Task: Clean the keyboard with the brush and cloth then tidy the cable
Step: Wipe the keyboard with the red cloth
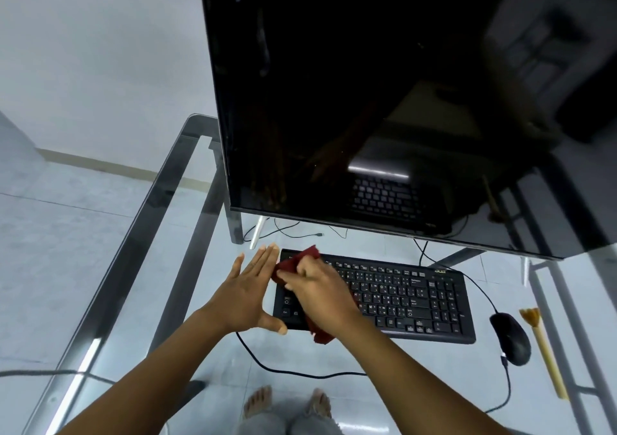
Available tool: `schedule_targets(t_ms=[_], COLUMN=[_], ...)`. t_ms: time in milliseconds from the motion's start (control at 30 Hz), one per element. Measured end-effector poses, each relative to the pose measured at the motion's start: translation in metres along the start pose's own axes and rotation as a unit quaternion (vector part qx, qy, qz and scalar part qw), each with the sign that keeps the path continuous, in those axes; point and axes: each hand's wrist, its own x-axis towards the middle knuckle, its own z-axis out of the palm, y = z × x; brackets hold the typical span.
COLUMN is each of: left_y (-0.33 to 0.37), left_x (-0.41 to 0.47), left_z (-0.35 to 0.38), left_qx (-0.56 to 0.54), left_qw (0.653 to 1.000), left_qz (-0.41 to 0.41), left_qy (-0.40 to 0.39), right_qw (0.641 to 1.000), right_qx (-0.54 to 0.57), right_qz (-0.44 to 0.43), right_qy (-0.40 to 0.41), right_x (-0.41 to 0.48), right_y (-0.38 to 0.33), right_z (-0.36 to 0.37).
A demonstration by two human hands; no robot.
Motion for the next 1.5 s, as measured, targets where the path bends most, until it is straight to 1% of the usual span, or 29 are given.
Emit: schedule_targets(t_ms=[33,100,133,167,200,233,300,333,367,467,500,533,600,633,667,800,867,900,967,1000,1067,1133,1167,1233,1300,1367,1433,1467,1500], left_y=[0.001,0.002,0.002,0.003,0.002,0.002,0.001,0.0,0.001,0.002,0.002,0.001,0.0,0.0,0.001,0.003,0.003,0.004,0.005,0.006,0.007,0.007,0.007,0.007,0.007,0.007,0.007,0.006,0.007], left_x=[0.0,0.002,0.001,0.001,0.0,0.0,-0.001,-0.001,-0.001,-0.001,-0.001,-0.001,0.0,0.0,0.001,0.002,0.001,0.001,0.002,0.003,0.002,0.001,0.0,0.0,0.002,0.004,0.003,0.002,0.002], left_z=[0.0,0.0,0.0,0.0,-0.001,-0.001,-0.001,-0.002,-0.002,-0.003,-0.003,-0.003,-0.003,-0.004,-0.006,-0.008,-0.009,-0.009,-0.009,-0.009,-0.01,-0.011,-0.01,-0.009,-0.009,-0.009,-0.009,-0.009,-0.009], left_qx=[-0.004,-0.011,-0.015,-0.02,-0.025,-0.028,-0.032,-0.036,-0.041,-0.038,-0.036,-0.033,-0.024,-0.019,-0.016,-0.028,-0.031,-0.029,-0.02,-0.019,-0.033,-0.044,-0.044,-0.036,-0.027,-0.015,-0.013,-0.011,-0.009], left_qw=[1.0,1.0,1.0,1.0,0.999,0.999,0.998,0.998,0.997,0.998,0.998,0.998,0.998,0.998,0.998,0.999,0.998,0.998,0.999,0.999,0.998,0.998,0.998,0.998,0.998,0.998,0.998,0.998,0.998], left_qz=[-0.001,0.0,0.003,0.007,0.013,0.023,0.045,0.052,0.055,0.055,0.055,0.055,0.056,0.055,0.053,0.045,0.047,0.048,0.049,0.05,0.048,0.047,0.047,0.05,0.056,0.057,0.058,0.059,0.059], left_qy=[0.001,0.012,0.013,0.013,0.016,0.02,0.026,0.026,0.023,0.015,0.015,0.016,0.015,0.014,0.013,0.009,0.008,0.011,0.01,0.006,0.001,-0.002,-0.002,0.003,0.003,0.002,0.006,0.008,0.008], right_qw=[1.0,0.987,0.978,0.977,0.981,0.99,0.998,0.998,0.997,0.971,0.967,0.968,0.986,0.992,0.997,0.995,0.991,0.994,0.998,0.998,0.998,1.0,1.0,0.999,0.997,0.998,0.996,0.995,0.996], right_qx=[0.0,0.008,0.047,0.083,0.087,0.064,0.061,0.056,0.033,0.053,0.079,0.127,0.106,0.09,0.052,0.058,0.072,0.062,0.056,0.063,0.054,-0.014,-0.019,0.021,0.04,0.046,0.084,0.101,0.089], right_qz=[0.009,0.104,0.133,0.148,0.124,0.085,0.0,0.009,0.033,0.203,0.22,0.201,0.125,0.089,0.046,0.074,0.088,0.078,0.022,0.003,-0.019,-0.009,0.003,0.032,0.021,0.011,-0.004,-0.009,-0.007], right_qy=[0.026,0.124,0.155,0.132,0.12,0.091,0.027,0.032,0.061,0.116,0.104,0.074,-0.018,-0.029,-0.018,0.045,0.073,0.053,-0.014,-0.022,-0.011,-0.005,0.01,0.035,0.059,0.038,-0.005,-0.005,0.018], right_x=[0.003,0.012,0.014,0.014,0.012,0.008,-0.001,0.0,0.001,-0.006,-0.007,-0.013,-0.036,-0.044,-0.052,-0.066,-0.074,-0.074,-0.076,-0.075,-0.076,-0.084,-0.088,-0.093,-0.08,-0.062,-0.047,-0.041,-0.038], right_y=[0.01,0.019,0.017,0.013,0.004,-0.008,-0.021,-0.012,0.004,0.034,0.029,0.015,-0.022,-0.028,-0.025,0.03,0.032,0.026,0.01,0.009,0.024,0.05,0.063,0.069,0.052,0.02,-0.004,-0.005,0.001], right_z=[-0.003,-0.015,-0.013,-0.01,-0.005,0.005,0.002,-0.005,-0.01,-0.026,-0.024,-0.018,-0.007,-0.001,0.002,-0.001,-0.001,0.0,0.008,0.007,-0.003,-0.015,-0.02,-0.029,-0.017,0.002,0.006,0.0,-0.009])
